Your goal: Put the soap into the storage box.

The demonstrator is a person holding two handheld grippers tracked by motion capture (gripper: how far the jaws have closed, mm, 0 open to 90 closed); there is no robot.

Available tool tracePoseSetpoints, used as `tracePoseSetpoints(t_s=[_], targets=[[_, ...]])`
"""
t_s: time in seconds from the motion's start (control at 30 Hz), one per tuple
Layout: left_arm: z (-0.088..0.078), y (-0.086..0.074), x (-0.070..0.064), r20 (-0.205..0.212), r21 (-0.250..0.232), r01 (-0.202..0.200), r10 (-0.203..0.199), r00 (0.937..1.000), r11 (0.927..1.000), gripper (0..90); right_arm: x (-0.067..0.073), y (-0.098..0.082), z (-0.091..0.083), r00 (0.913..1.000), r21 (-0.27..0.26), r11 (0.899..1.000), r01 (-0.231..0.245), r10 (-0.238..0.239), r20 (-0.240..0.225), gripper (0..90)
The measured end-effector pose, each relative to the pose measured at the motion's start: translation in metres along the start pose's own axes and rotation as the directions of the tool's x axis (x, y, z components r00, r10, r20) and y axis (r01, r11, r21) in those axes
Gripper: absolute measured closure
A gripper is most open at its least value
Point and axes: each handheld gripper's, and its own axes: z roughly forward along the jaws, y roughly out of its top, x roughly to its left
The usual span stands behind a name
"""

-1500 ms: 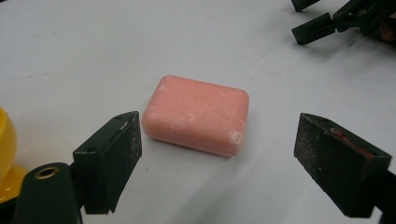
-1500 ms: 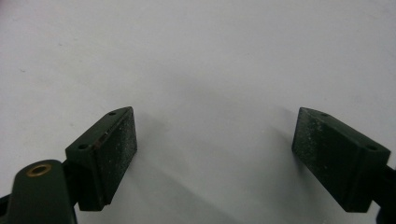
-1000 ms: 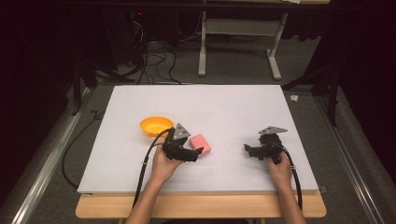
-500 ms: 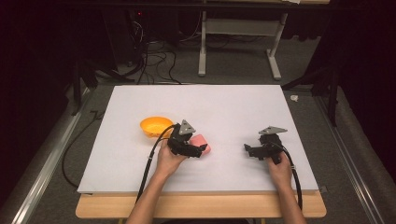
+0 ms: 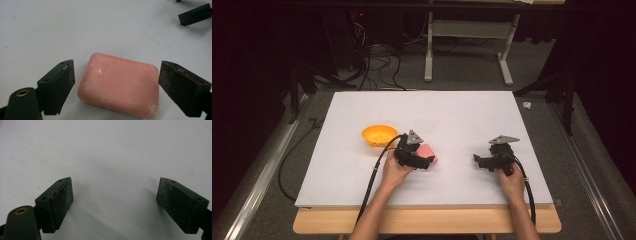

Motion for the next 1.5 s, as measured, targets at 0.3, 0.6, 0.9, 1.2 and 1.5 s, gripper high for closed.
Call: tracePoseSetpoints(t_s=[0.3, 0.6, 0.9, 1.2, 1.5], targets=[[0.003, -0.002, 0.000, 0.015, 0.002, 0.006, -0.006, 0.9999, 1.0000, 13.7, 0.000, 0.000, 0.000, 1.0000, 0.001, 1.000, -0.002, 0.002, 0.000, 14.6], [0.008, -0.003, -0.001, 0.015, 0.016, -0.003, 0.002, 0.9999, 0.9999, 12.7, 0.000, 0.000, 0.000, 1.0000, 0.001, 1.000, -0.002, 0.002, 0.000, 14.6], [0.014, -0.006, -0.002, -0.001, 0.050, -0.011, 0.011, 0.9999, 0.9987, 12.8, 0.000, 0.000, 0.000, 1.0000, 0.001, 1.000, -0.002, 0.002, 0.000, 14.6], [0.017, -0.006, -0.003, -0.023, 0.069, -0.023, 0.024, 0.9994, 0.9973, 13.1, 0.000, 0.000, 0.000, 1.0000, 0.001, 1.000, -0.003, 0.003, 0.000, 14.6], [0.019, -0.007, -0.005, -0.046, 0.087, -0.032, 0.036, 0.9983, 0.9957, 13.3, 0.000, 0.000, 0.000, 1.0000, 0.001, 1.000, -0.003, 0.003, 0.000, 14.6]])
